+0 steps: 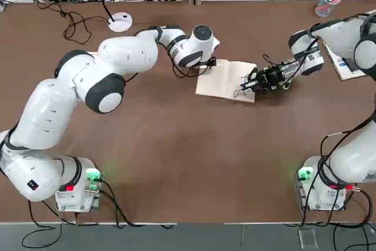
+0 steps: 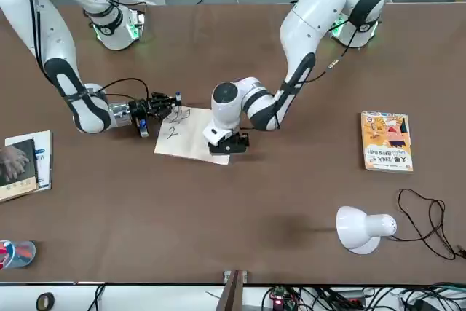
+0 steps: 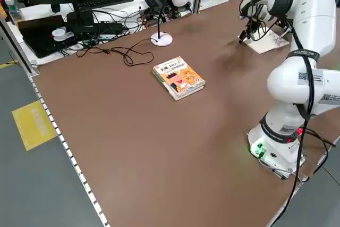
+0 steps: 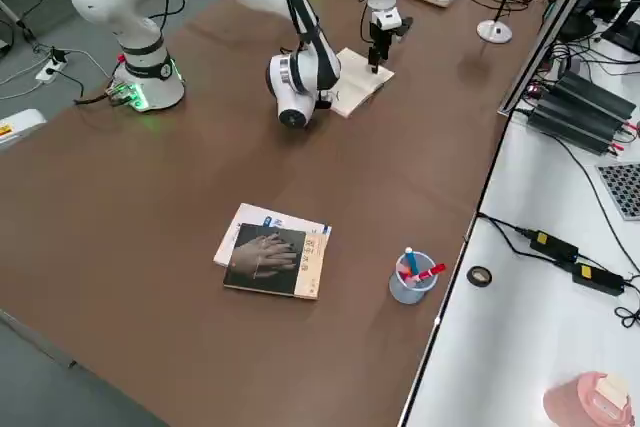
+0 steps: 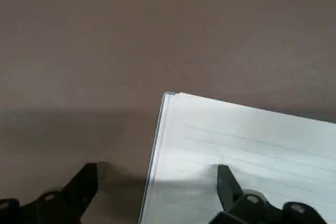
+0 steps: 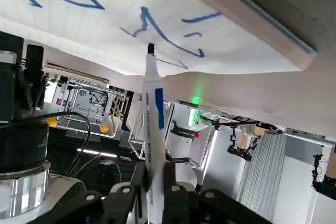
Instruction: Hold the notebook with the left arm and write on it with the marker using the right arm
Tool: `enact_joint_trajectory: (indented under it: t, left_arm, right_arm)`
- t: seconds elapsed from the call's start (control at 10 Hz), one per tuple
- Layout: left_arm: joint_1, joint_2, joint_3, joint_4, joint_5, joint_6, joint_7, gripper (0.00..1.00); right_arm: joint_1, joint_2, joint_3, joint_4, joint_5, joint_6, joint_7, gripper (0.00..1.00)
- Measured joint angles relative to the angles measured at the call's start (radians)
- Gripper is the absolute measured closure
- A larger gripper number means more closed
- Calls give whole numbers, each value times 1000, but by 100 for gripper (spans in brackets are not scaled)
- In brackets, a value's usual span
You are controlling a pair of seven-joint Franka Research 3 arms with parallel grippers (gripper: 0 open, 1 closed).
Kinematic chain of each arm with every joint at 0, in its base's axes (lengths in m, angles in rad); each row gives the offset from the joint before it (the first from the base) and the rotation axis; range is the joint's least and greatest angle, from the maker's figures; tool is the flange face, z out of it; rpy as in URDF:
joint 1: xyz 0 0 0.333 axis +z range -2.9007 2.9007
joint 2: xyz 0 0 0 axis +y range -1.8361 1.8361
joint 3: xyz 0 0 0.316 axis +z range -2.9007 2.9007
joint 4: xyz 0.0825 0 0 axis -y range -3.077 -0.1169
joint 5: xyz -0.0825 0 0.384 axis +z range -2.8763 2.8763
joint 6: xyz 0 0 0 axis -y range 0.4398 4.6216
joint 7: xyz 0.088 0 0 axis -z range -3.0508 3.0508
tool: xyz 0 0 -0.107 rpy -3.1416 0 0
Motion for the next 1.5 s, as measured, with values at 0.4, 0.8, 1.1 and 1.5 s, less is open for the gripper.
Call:
enact_joint_trajectory:
  t: [0.4, 0.8, 1.1, 1.5]
  left_arm:
    - [0, 0, 0, 0, 0, 0, 0, 0]
    - [0, 0, 0, 0, 0, 0, 0, 0]
    - [0, 0, 0, 0, 0, 0, 0, 0]
    - [0, 0, 1, 1, 0, 0, 0, 0]
  right_arm:
    - [26, 2, 1, 8, 24, 12, 0, 83]
    - [47, 7, 1, 13, 52, 15, -4, 83]
    - [61, 13, 3, 16, 76, 15, -10, 83]
    - [72, 19, 3, 19, 91, 15, -20, 83]
